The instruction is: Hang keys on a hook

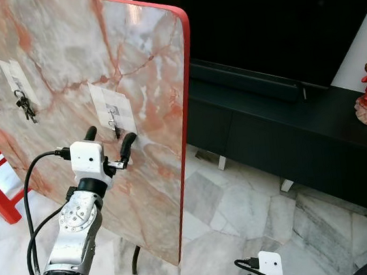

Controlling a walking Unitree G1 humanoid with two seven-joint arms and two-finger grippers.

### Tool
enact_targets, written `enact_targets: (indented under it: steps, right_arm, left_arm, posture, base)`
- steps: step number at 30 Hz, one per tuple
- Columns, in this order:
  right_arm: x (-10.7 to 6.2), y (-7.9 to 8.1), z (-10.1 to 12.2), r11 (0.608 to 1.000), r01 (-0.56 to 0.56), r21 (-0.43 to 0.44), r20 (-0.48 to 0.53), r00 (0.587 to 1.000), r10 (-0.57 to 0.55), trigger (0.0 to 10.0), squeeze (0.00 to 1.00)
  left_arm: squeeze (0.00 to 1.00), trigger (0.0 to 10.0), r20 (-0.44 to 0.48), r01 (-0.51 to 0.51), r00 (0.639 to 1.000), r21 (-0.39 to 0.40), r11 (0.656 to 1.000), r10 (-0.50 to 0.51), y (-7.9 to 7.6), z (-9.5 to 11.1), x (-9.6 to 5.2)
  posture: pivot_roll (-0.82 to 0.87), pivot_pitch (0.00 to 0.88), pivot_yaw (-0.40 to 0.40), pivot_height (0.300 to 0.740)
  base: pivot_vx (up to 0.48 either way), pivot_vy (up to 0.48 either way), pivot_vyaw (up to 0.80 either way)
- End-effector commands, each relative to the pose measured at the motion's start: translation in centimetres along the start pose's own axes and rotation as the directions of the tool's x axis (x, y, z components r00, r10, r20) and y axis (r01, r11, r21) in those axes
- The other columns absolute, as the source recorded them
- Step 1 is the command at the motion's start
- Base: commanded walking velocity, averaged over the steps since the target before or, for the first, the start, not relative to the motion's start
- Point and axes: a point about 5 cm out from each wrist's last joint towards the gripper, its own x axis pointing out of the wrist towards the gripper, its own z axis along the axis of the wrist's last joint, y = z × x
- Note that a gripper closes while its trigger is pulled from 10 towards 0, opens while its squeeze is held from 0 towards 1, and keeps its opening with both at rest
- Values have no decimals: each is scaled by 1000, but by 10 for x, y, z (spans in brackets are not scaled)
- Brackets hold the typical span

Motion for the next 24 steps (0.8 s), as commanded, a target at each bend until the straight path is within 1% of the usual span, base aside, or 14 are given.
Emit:
enact_targets:
  steps: [1, 5, 7, 8, 10, 11, 12, 14, 16, 18, 21, 22, 23, 24]
  right_arm:
    - [0, -4, -2, 1000, 7, -12, -11, 1000, -8, 10000, 0]
    - [0, -3, -1, 1000, 7, -11, -9, 1000, -7, 10000, 0]
    - [0, -4, -1, 1000, 7, -11, -9, 1000, -7, 10000, 0]
    - [0, -4, -1, 1000, 7, -11, -9, 1000, -7, 10000, 0]
    - [0, -4, -1, 1000, 7, -12, -9, 1000, -7, 10000, 0]
    - [0, -3, -1, 1000, 7, -13, -10, 1000, -7, 10000, 0]
    - [0, -3, 0, 1000, 6, -15, -10, 1000, -6, 10000, 0]
    - [0, -3, 0, 1000, 6, -16, -10, 1000, -6, 10000, 0]
    - [0, -3, 0, 1000, 6, -16, -9, 1000, -6, 10000, 0]
    - [0, -3, 0, 1000, 6, -18, -10, 1000, -6, 10000, 0]
    - [0, -3, 0, 1000, 7, -22, -11, 1000, -7, 10000, 0]
    - [0, -3, 0, 1000, 8, -23, -13, 1000, -8, 10000, 0]
    - [0, -3, 0, 1000, 8, -23, -13, 1000, -8, 10000, 0]
    - [0, -3, 0, 1000, 8, -23, -13, 1000, -8, 10000, 0]
  left_arm:
    - [0, 10000, 8, 2, 1000, -26, 1000, -2, 0, -1, -8]
    - [0, 10000, -16, -1, 1000, 0, 1000, 1, 5, -11, -23]
    - [0, 10000, -86, -8, 996, 19, 1000, 10, 12, -25, -40]
    - [0, 10000, -86, -8, 996, 19, 1000, 10, 12, -25, -40]
    - [0, 10000, -175, -13, 985, 19, 1000, 16, 17, -43, -55]
    - [0, 10000, -256, -21, 966, 2, 1000, 21, 20, -59, -64]
    - [0, 10000, -373, -54, 927, -22, 998, 42, 26, -82, -80]
    - [0, 10000, -425, -83, 903, -25, 996, 64, 31, -93, -90]
    - [0, 10000, -521, -132, 847, -24, 991, 100, 38, -113, -108]
    - [0, 10000, -645, -153, 756, -10, 988, 110, 42, -135, -131]
    - [0, 10000, -765, -163, 636, -1, 987, 104, 43, -156, -162]
    - [0, 10000, -824, -189, 556, 1, 982, 108, 42, -165, -182]
    - [0, 10000, -846, -192, 523, 8, 981, 109, 42, -168, -190]
    - [0, 10000, -846, -192, 523, 8, 981, 109, 42, -168, -190]
  posture:
    - [62, 0, -120, 740]
    - [65, 0, -118, 740]
    - [69, 0, -117, 740]
    - [69, 0, -117, 740]
    - [75, 0, -119, 740]
    - [75, 0, -119, 740]
    - [74, 0, -118, 740]
    - [74, 0, -118, 740]
    - [67, 0, -117, 740]
    - [67, 0, -117, 740]
    - [72, 0, -118, 740]
    - [64, 0, -117, 740]
    - [64, 0, -117, 740]
    - [64, 0, -117, 740]
  base:
    - [0, 0, 0]
    - [0, 0, 0]
    - [0, 0, 0]
    - [0, 0, 0]
    - [0, 0, 0]
    - [0, 0, 0]
    - [0, 0, 0]
    - [0, 0, 0]
    - [0, 0, 0]
    - [0, 0, 0]
    - [0, 0, 0]
    - [0, 0, 0]
    - [0, 0, 0]
    - [0, 0, 0]
